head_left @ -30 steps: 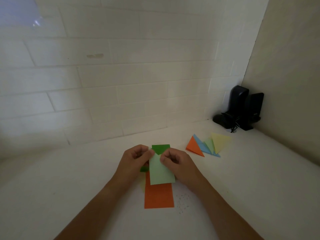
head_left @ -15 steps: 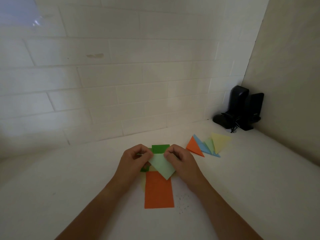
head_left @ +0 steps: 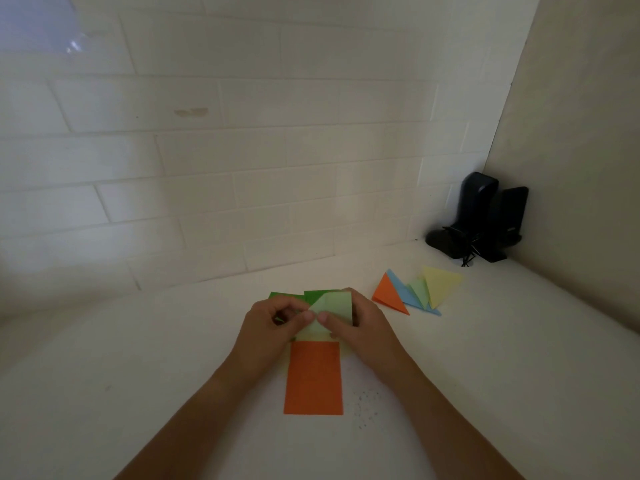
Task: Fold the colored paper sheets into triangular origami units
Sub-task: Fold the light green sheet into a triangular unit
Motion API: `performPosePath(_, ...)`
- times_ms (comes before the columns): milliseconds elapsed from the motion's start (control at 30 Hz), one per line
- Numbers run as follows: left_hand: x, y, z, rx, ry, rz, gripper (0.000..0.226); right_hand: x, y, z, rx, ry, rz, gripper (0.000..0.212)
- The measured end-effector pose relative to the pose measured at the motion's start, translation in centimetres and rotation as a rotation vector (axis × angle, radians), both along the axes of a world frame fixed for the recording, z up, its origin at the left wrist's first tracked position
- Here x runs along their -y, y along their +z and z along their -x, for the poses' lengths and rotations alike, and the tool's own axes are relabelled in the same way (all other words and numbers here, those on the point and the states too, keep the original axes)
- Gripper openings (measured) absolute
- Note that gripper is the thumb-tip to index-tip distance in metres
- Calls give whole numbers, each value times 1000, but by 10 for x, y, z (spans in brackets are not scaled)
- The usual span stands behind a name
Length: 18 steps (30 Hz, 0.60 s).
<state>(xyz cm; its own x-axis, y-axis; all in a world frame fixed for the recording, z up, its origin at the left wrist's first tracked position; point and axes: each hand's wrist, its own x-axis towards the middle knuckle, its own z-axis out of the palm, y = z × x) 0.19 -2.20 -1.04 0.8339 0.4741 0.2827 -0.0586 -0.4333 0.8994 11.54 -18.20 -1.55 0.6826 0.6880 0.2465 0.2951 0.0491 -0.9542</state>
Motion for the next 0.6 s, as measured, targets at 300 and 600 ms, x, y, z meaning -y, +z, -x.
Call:
performPosePath(300,7,4,0,-20,-48,17,32,1,-3,-1,60,72,151,17)
performPosePath(600,4,2,-1,-13,1,178,5,-1,-4,-2,3,9,65,18)
